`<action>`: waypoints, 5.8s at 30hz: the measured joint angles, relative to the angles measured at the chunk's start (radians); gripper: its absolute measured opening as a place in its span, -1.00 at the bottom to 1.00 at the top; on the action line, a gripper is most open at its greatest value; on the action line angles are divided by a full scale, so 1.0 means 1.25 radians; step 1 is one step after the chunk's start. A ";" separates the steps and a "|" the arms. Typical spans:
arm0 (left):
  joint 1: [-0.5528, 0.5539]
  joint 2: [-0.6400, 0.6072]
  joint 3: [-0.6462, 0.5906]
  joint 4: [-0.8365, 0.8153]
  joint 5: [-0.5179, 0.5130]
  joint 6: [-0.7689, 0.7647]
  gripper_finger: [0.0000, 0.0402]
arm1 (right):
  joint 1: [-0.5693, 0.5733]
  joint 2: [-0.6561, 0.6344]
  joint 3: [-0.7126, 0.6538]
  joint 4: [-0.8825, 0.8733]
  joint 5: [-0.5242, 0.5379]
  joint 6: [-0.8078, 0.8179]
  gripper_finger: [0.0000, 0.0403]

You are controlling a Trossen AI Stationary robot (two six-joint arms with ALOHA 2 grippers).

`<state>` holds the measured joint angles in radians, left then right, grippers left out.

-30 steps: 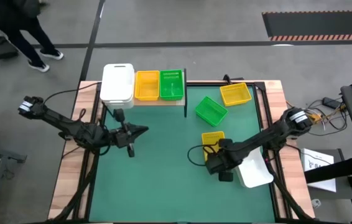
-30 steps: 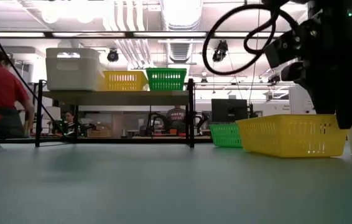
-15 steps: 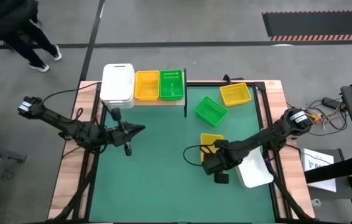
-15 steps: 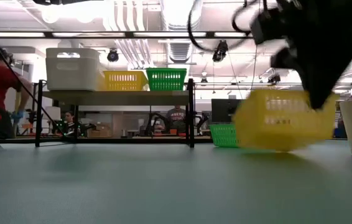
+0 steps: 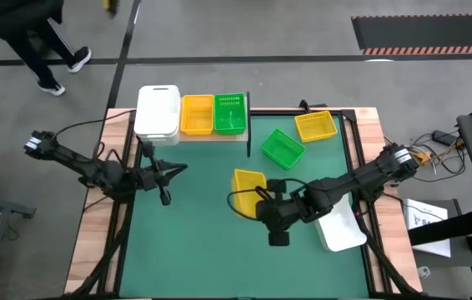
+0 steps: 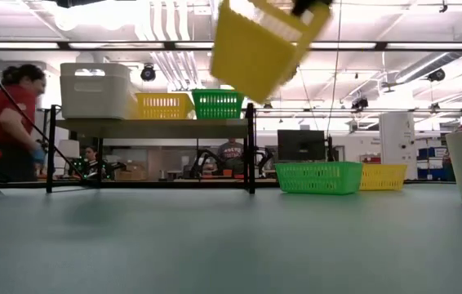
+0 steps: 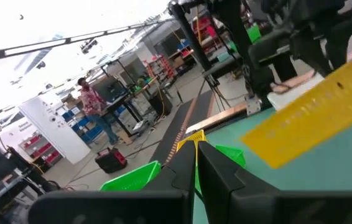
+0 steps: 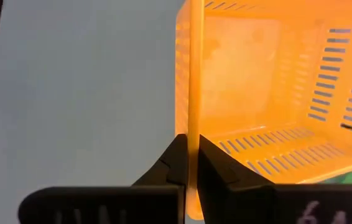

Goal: Stack baskets on shelf by color
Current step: Stack the bottom yellow basket on the yellow basket on the shelf, then stack the green basket on the green basket on the shelf

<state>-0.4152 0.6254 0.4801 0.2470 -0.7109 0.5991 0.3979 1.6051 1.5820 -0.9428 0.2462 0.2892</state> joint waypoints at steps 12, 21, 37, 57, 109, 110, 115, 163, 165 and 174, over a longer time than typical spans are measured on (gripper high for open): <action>0.000 -0.010 0.000 0.005 0.000 -0.015 -0.99 | -0.112 0.000 0.113 0.154 0.147 -0.253 -0.96; 0.000 -0.036 0.000 0.007 0.000 -0.035 -0.99 | -0.254 0.000 0.115 0.271 0.126 -0.389 -0.96; 0.001 -0.153 -0.062 0.006 -0.001 -0.032 -0.99 | -0.387 0.154 0.234 0.421 0.089 -0.477 -0.96; 0.001 -0.318 -0.118 -0.003 0.000 0.002 -0.99 | -0.469 0.407 0.608 0.114 0.024 -0.473 -0.96; 0.001 -0.290 -0.118 0.038 0.001 0.013 -0.99 | -0.343 0.209 0.481 -0.307 -0.079 -0.414 -0.96; 0.000 -0.284 -0.118 0.049 0.001 0.013 -0.99 | -0.342 0.194 0.449 -0.305 -0.080 -0.412 -0.96; 0.000 -0.253 -0.118 0.093 0.003 0.011 -0.99 | -0.341 0.096 0.234 -0.211 -0.080 -0.398 -0.96; 0.000 -0.045 -0.116 0.362 0.092 -0.016 -0.99 | -0.366 -0.377 -0.575 0.232 -0.078 -0.417 -0.13; 0.000 -0.045 -0.116 0.362 0.092 -0.016 -0.99 | -0.367 -0.360 -0.575 0.232 -0.069 -0.433 -0.13; 0.000 -0.045 -0.116 0.361 0.092 -0.014 -0.99 | -0.427 -0.287 -0.575 0.202 -0.052 -0.476 -0.15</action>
<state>-0.4152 0.5697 0.3347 0.6985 -0.5957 0.5816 -0.1360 1.2462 0.8627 -0.6906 0.1812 -0.3063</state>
